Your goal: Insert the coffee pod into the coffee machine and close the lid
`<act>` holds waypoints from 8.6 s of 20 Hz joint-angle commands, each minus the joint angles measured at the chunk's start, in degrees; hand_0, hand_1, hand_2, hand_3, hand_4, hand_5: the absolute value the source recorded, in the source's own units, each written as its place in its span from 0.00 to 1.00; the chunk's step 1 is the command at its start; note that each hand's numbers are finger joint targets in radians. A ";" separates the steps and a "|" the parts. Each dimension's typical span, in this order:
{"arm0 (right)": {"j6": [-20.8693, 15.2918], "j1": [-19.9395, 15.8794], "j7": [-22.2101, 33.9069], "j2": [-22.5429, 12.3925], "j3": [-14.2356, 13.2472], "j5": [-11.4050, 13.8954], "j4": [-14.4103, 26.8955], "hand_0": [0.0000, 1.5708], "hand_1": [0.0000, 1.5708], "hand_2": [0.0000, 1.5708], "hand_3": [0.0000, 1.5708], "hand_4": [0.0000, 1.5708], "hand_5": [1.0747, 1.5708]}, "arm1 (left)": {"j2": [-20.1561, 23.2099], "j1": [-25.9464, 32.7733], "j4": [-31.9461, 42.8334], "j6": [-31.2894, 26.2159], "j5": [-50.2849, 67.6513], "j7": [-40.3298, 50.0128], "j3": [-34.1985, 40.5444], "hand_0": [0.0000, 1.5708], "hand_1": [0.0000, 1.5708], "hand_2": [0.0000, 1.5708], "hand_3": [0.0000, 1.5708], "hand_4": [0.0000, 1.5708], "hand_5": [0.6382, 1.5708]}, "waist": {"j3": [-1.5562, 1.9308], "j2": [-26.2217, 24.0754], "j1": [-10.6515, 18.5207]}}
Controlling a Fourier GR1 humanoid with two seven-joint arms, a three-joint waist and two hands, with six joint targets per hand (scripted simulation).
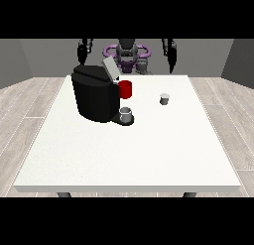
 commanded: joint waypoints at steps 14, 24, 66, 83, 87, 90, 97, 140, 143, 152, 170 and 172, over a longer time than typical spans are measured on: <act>-4.09 4.59 -9.03 4.70 -1.77 0.64 1.39 0.00 0.00 0.00 0.00 0.17 1.00 | 8.42 -6.31 6.57 -4.96 -3.82 -6.51 5.25 0.00 0.00 0.00 0.00 0.00 1.00 | 0.29 -0.98 -3.53; -4.98 -3.06 -5.33 4.15 -2.67 -0.69 -0.02 0.00 0.00 0.00 0.00 0.12 1.00 | 15.63 -18.79 21.94 -11.39 -3.18 -3.38 9.70 0.00 0.00 0.00 0.00 0.00 1.00 | 0.29 5.14 -6.05; -8.81 -9.61 -2.08 4.50 -2.40 3.02 9.17 0.00 0.00 0.00 0.00 0.33 1.00 | 16.03 -34.71 55.70 6.46 -30.30 -14.27 3.87 0.49 0.49 0.58 0.44 0.22 1.00 | 0.27 10.28 -7.71; -8.73 -10.12 -3.63 4.52 -4.25 0.10 12.74 0.00 0.00 0.00 0.00 0.28 1.00 | 16.13 -40.47 56.82 4.12 -36.04 -16.54 0.91 0.93 0.93 0.93 0.90 0.39 1.00 | 0.31 7.30 -6.84; -6.37 -9.44 -3.31 3.05 -4.71 -1.03 13.24 0.00 0.00 0.00 0.00 0.29 1.00 | 20.18 -44.49 56.24 -1.99 -33.54 -18.43 3.37 0.88 0.88 0.90 0.86 0.37 1.00 | 0.30 7.36 -8.00; -4.13 -10.65 -7.59 1.01 -7.21 -2.16 18.75 0.00 0.00 0.00 0.00 0.31 1.00 | 17.61 -46.57 53.30 -2.57 -34.82 -16.31 1.64 0.82 0.82 0.87 0.85 0.35 1.00 | 0.33 7.53 -6.42; -6.42 -11.93 -4.62 3.15 -4.94 -1.21 16.17 0.00 0.00 0.00 0.00 0.30 1.00 | 18.23 -48.48 53.04 -5.85 -35.44 -15.10 2.47 0.80 0.80 0.85 0.82 0.35 1.00 | 0.29 5.78 -7.76; -6.73 -16.09 -2.97 2.39 -4.82 -2.88 10.92 0.00 0.00 0.00 0.00 0.32 1.00 | 18.68 -65.92 54.37 -7.74 -37.76 -7.76 6.49 0.75 0.75 0.80 0.75 0.31 1.00 | 0.31 13.05 -15.61; -6.42 -17.17 -1.41 0.91 -4.47 -2.03 9.10 0.00 0.00 0.00 0.00 0.34 1.00 | 18.37 -66.75 55.09 -5.79 -38.25 -6.87 6.99 0.77 0.77 0.81 0.76 0.32 1.00 | 0.29 13.73 -17.34; -7.37 -16.32 -3.48 1.91 -5.07 -2.17 10.14 0.00 0.00 0.00 0.00 0.29 1.00 | 19.90 -66.85 55.44 -8.95 -38.30 -8.23 7.26 0.77 0.77 0.81 0.76 0.31 1.00 | 0.30 13.79 -15.33; -7.86 -16.97 -1.91 1.52 -4.79 -1.66 9.32 0.00 0.00 0.00 0.00 0.28 1.00 | 20.49 -67.21 56.33 -8.99 -40.00 -8.92 7.34 0.67 0.67 0.71 0.60 0.25 1.00 | 0.28 14.47 -16.16; -7.11 -14.76 -6.63 1.72 -6.08 -2.07 14.18 0.00 0.00 0.00 0.00 0.27 1.00 | 18.17 -66.68 54.64 -8.70 -40.95 -7.39 5.79 0.67 0.67 0.71 0.61 0.23 1.00 | 0.31 14.20 -14.10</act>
